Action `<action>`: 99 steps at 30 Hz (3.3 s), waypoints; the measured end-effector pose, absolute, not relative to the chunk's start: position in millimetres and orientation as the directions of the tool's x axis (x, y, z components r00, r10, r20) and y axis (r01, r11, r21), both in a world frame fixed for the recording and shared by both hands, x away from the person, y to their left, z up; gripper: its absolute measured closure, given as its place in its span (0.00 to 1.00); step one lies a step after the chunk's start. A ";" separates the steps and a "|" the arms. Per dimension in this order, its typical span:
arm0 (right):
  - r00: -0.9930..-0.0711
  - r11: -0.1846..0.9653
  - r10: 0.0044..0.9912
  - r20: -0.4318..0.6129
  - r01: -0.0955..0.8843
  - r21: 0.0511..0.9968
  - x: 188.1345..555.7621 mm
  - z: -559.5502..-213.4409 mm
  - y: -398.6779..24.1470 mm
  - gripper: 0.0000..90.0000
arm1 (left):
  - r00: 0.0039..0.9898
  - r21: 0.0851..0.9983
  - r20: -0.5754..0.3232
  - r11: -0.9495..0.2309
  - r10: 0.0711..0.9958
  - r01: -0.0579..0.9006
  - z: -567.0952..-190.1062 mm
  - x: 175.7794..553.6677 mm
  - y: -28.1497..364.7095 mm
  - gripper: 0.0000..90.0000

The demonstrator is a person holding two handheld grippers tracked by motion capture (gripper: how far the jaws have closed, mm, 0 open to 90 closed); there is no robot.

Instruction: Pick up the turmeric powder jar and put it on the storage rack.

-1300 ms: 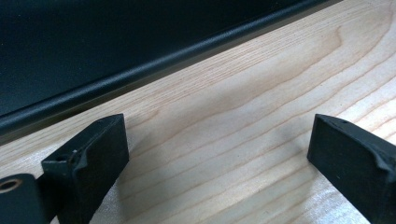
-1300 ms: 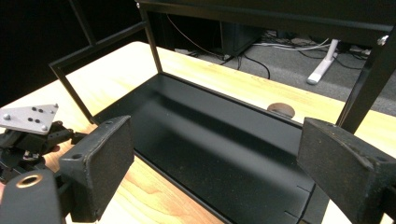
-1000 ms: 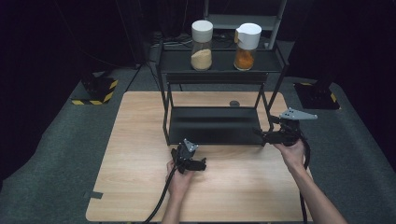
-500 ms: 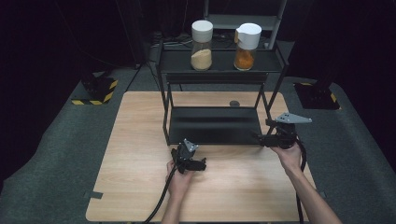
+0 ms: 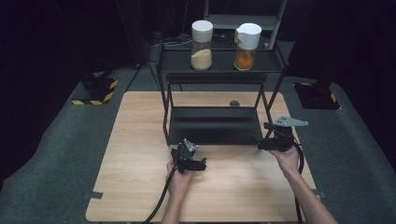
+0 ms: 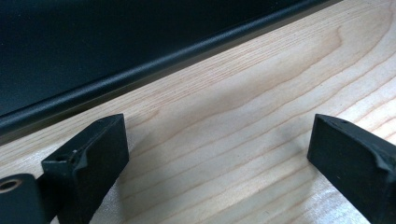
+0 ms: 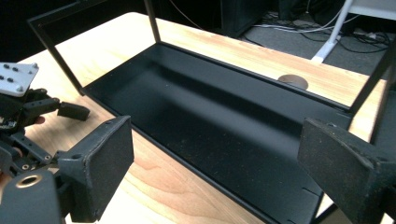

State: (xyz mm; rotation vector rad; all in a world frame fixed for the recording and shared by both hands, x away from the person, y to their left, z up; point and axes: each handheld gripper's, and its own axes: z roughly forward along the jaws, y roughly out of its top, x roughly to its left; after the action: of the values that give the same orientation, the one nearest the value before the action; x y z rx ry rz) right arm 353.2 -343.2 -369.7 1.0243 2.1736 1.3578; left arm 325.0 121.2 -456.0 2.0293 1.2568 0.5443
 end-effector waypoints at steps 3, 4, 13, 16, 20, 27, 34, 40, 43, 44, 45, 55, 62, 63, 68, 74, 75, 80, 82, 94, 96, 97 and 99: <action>-0.668 0.273 0.742 0.061 0.384 0.882 355.1 -374.9 -341.9 0.11 | 0.446 0.732 -0.002 -0.303 0.895 0.610 -456.0 324.9 121.1 0.06; -0.667 0.270 0.742 0.067 0.389 0.881 355.9 -376.5 -341.8 0.11 | 0.446 0.732 -0.002 -0.303 0.895 0.611 -456.0 325.0 121.2 0.06; -0.666 0.279 0.743 0.072 0.406 0.870 360.7 -389.9 -336.2 0.11 | 0.446 0.732 -0.002 -0.303 0.895 0.610 -456.0 325.0 121.2 0.06; -0.666 0.291 0.744 0.061 0.405 0.867 360.5 -393.3 -332.7 0.10 | 0.446 0.732 -0.002 -0.303 0.895 0.610 -456.0 325.0 121.2 0.06; -0.673 0.292 0.735 0.075 0.415 0.862 363.6 -401.3 -331.0 0.10 | 0.447 0.732 -0.002 -0.303 0.895 0.610 -456.0 325.0 121.2 0.06; -0.658 0.276 0.747 0.093 0.434 0.858 363.2 -412.0 -333.4 0.10 | 0.446 0.732 -0.002 -0.302 0.895 0.610 -456.1 325.0 121.2 0.06; -0.644 0.277 0.759 0.099 0.456 0.846 361.6 -421.6 -331.2 0.10 | 0.446 0.732 -0.002 -0.302 0.895 0.610 -456.1 324.9 121.1 0.06; -0.643 0.294 0.761 0.090 0.465 0.835 360.4 -426.5 -325.9 0.10 | 0.446 0.732 -0.002 -0.302 0.895 0.610 -456.1 324.9 121.1 0.06; -0.643 0.299 0.761 0.085 0.465 0.834 359.8 -427.6 -324.7 0.10 | 0.446 0.732 -0.002 -0.302 0.895 0.610 -456.1 324.9 121.1 0.06; -0.642 0.298 0.762 0.088 0.468 0.832 359.7 -428.4 -324.8 0.10 | 0.446 0.732 -0.002 -0.302 0.895 0.610 -456.1 324.9 121.1 0.06; -0.641 0.299 0.762 0.087 0.468 0.832 359.5 -428.8 -324.8 0.10 | 0.446 0.732 -0.002 -0.302 0.895 0.610 -456.1 324.9 121.1 0.06; -0.632 0.309 0.770 0.084 0.485 0.818 356.6 -435.5 -325.5 0.10 | 0.446 0.732 -0.002 -0.302 0.895 0.610 -456.1 324.9 121.1 0.06; -0.635 0.360 0.771 0.042 0.490 0.794 353.5 -443.1 -317.7 0.10 | 0.446 0.732 -0.003 -0.302 0.895 0.611 -456.1 324.9 121.1 0.06; -0.637 0.365 0.770 0.038 0.489 0.792 353.2 -443.8 -317.1 0.10 | 0.446 0.732 -0.002 -0.302 0.895 0.610 -456.1 324.9 121.1 0.06; -0.640 0.383 0.768 0.022 0.488 0.785 351.6 -445.9 -314.4 0.10 | 0.447 0.732 -0.001 -0.304 0.895 0.610 -456.0 325.0 121.2 0.06; -0.643 0.399 0.765 0.015 0.493 0.773 349.4 -449.4 -313.1 0.10 | 0.447 0.732 -0.001 -0.303 0.895 0.610 -456.1 325.0 121.2 0.06; -0.643 0.399 0.766 0.015 0.494 0.772 349.0 -450.0 -313.0 0.10 | 0.447 0.732 -0.002 -0.303 0.895 0.610 -456.0 325.0 121.2 0.06; -0.640 0.395 0.768 0.029 0.509 0.765 350.2 -454.8 -313.4 0.10 | 0.447 0.732 -0.001 -0.303 0.895 0.610 -456.0 324.9 121.2 0.06; -0.640 0.421 0.769 0.007 0.513 0.748 349.4 -453.6 -307.5 0.10 | 0.447 0.732 -0.002 -0.303 0.895 0.610 -456.0 325.0 121.2 0.06; -0.640 0.445 0.768 -0.024 0.507 0.738 347.7 -452.8 -300.9 0.10 | 0.449 0.731 0.000 -0.307 0.894 0.610 -455.8 326.0 121.1 0.05; -0.641 0.445 0.767 -0.022 0.507 0.738 348.0 -452.7 -301.2 0.10 | 0.448 0.731 0.001 -0.306 0.894 0.609 -455.9 326.1 120.9 0.05; -0.641 0.445 0.767 -0.021 0.507 0.738 348.2 -452.7 -301.3 0.10 | 0.446 0.730 0.002 -0.307 0.895 0.611 -455.7 326.5 120.6 0.05; -0.641 0.445 0.767 -0.022 0.507 0.738 348.1 -452.6 -301.0 0.10 | 0.445 0.728 0.002 -0.306 0.896 0.613 -455.5 327.0 120.4 0.04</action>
State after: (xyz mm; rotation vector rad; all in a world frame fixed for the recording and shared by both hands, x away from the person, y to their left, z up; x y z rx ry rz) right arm 348.1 -301.0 -452.6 1.0841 2.3473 1.0201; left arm 327.0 120.4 -455.5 2.0344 1.2601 0.5469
